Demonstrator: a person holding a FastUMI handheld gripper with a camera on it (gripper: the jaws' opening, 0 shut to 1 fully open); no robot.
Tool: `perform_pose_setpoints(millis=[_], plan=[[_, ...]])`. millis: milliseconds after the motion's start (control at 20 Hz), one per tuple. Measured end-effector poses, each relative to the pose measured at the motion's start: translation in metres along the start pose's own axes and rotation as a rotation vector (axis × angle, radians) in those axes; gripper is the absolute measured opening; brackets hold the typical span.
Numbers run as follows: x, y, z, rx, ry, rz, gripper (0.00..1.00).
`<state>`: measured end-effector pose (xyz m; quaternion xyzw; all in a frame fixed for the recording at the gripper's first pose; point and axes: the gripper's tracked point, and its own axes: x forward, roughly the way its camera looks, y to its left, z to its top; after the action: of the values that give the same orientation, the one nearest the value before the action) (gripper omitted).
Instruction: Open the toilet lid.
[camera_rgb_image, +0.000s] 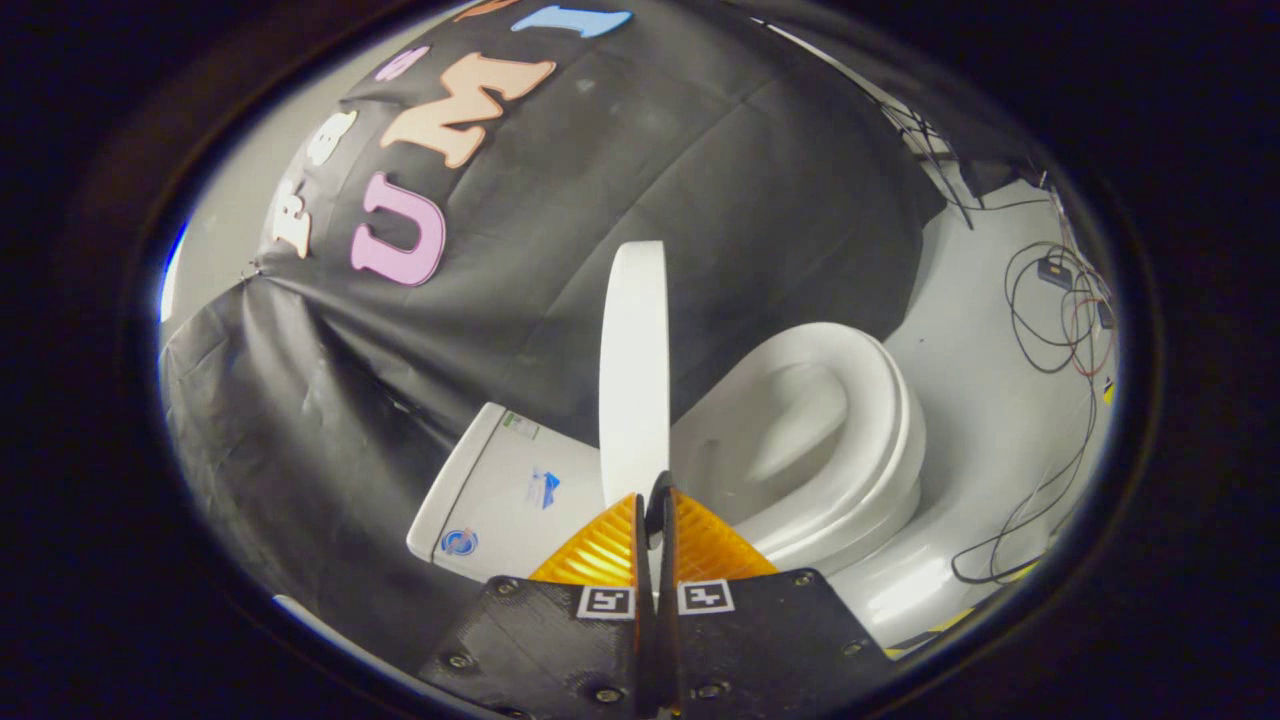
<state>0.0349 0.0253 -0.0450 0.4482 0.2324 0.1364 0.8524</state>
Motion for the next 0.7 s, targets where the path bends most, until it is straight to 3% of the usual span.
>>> perform_pose_setpoints(millis=[700], plan=[[0.0,0.037,-0.003,-0.155,-0.013,-0.018,0.02]])
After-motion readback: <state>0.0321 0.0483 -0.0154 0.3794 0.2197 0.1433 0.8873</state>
